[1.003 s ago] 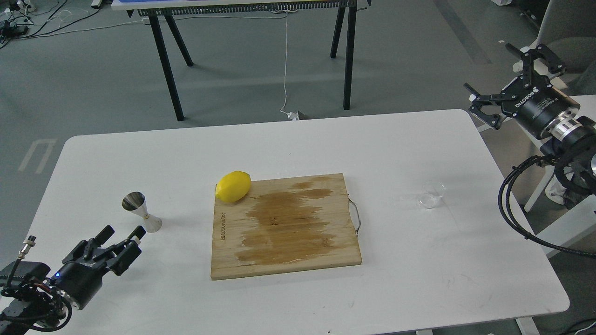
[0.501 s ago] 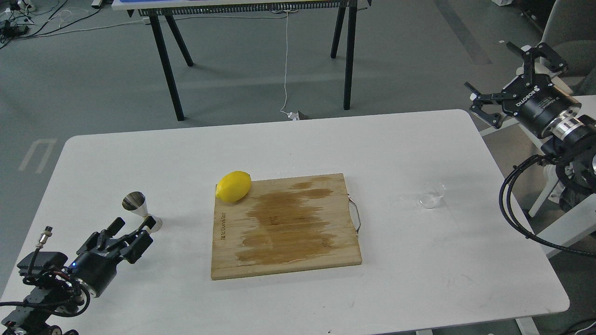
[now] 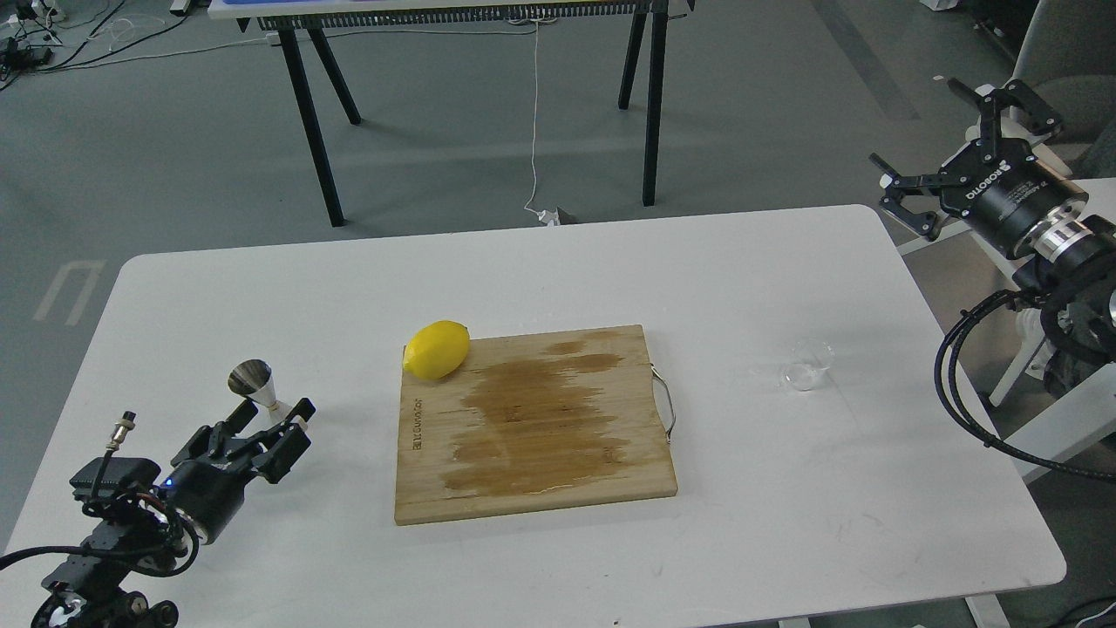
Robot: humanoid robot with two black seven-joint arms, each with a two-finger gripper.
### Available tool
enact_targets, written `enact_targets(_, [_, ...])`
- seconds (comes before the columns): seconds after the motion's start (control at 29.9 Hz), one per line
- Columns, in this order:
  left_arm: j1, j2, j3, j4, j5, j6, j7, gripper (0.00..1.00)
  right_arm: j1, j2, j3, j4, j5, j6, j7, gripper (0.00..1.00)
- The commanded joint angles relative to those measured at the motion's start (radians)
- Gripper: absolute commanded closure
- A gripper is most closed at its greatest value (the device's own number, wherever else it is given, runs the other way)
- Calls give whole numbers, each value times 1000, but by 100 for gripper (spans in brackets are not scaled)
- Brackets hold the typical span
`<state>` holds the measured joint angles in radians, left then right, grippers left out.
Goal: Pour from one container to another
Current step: 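Close the left gripper around the metal jigger cup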
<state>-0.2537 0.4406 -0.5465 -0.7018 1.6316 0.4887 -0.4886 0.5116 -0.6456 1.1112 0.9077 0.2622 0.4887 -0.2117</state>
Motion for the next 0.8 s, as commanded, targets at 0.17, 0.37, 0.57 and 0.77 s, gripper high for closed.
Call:
enact_targets(0.17, [-36, -43, 0, 76, -1, 0, 0, 5, -5, -3, 1, 2, 0, 0, 0, 1])
enact_targets(0.37, [-71, -62, 37, 148, -1, 0, 0, 18, -5, -3, 1, 2, 0, 0, 0, 1])
enact_targets(0.57, [-96, -98, 42, 226, -1, 0, 0, 45, -11, -3, 1, 2, 0, 0, 0, 1])
enact_targets(0.77, [-116, -118, 42, 262, -6, 0, 0, 71, -13, -3, 1, 2, 0, 0, 0, 1])
